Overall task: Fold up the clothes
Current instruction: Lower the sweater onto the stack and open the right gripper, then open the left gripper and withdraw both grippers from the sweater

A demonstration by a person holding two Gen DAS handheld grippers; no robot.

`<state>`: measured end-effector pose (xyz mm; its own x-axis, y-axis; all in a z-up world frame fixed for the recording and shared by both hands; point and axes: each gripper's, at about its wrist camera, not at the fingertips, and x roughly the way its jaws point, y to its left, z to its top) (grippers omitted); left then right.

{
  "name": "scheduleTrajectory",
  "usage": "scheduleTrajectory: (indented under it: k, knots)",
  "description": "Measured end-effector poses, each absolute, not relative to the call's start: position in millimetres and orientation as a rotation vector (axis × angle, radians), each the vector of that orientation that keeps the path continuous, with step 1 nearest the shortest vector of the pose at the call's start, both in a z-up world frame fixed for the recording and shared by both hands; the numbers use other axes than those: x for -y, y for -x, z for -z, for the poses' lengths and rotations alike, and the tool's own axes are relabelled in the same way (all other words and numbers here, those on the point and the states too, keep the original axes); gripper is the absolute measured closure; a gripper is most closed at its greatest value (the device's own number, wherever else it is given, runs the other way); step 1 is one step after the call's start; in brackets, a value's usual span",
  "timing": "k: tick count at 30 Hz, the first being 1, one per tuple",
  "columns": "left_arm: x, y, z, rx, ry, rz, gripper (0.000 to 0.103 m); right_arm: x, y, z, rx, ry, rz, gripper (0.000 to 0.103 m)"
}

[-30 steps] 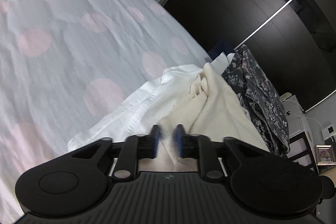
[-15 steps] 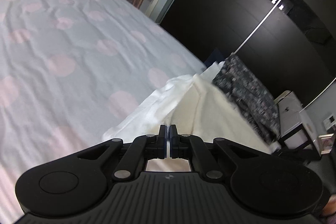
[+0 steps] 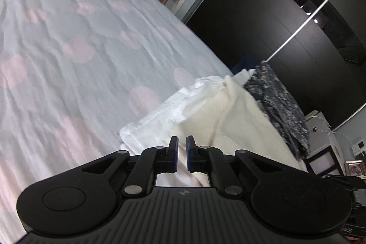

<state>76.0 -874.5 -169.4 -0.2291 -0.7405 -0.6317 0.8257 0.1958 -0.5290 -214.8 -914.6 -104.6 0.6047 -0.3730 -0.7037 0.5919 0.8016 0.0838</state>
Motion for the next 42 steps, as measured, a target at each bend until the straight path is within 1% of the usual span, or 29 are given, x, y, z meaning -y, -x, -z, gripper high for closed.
scheduleTrajectory:
  k: [1, 6, 8, 11, 13, 17, 21, 25, 29, 32, 37, 42]
  knots:
    - [873.2, -68.4, 165.7, -1.049, -0.114, 1.478, 0.099, 911.8, 218.7, 105.2, -0.721, -0.330, 0.582, 0.080]
    - [872.3, -30.3, 151.2, -0.946, -0.178, 1.571, 0.099, 901.8, 236.9, 114.2, -0.687, -0.364, 0.649, 0.082]
    - [884.0, -23.0, 158.0, -0.940, -0.220, 1.534, 0.099, 900.1, 240.4, 123.1, -0.689, -0.385, 0.671, 0.082]
    - [896.6, -23.6, 178.2, -1.002, -0.253, 1.476, 0.099, 899.1, 244.4, 139.2, -0.682, -0.464, 0.690, 0.081]
    - [899.2, -18.1, 189.0, -0.995, -0.341, 1.441, 0.099, 897.5, 246.9, 149.9, -0.677, -0.500, 0.705, 0.081]
    - [895.2, -12.7, 199.5, -0.978, -0.411, 1.424, 0.099, 896.1, 245.9, 167.5, -0.680, -0.531, 0.713, 0.081]
    - [889.1, -12.4, 189.9, -0.952, -0.429, 1.389, 0.098, 895.1, 248.0, 162.6, -0.670, -0.530, 0.724, 0.081]
    - [883.6, -12.0, 166.0, -0.902, -0.400, 1.417, 0.098, 904.8, 270.1, 148.8, -0.616, -0.507, 0.792, 0.081]
    - [897.1, 3.9, 143.1, -0.843, -0.403, 1.496, 0.098, 925.7, 291.5, 138.4, -0.575, -0.512, 0.885, 0.080]
    - [915.2, 20.4, 138.5, -0.812, -0.435, 1.529, 0.098, 945.8, 295.4, 134.8, -0.552, -0.507, 0.928, 0.079]
    - [943.0, 39.2, 157.3, -0.832, -0.494, 1.517, 0.098, 972.6, 290.7, 148.1, -0.570, -0.543, 0.937, 0.079]
    - [965.3, 44.2, 180.1, -0.871, -0.550, 1.473, 0.098, 986.1, 296.3, 164.3, -0.584, -0.600, 0.918, 0.082]
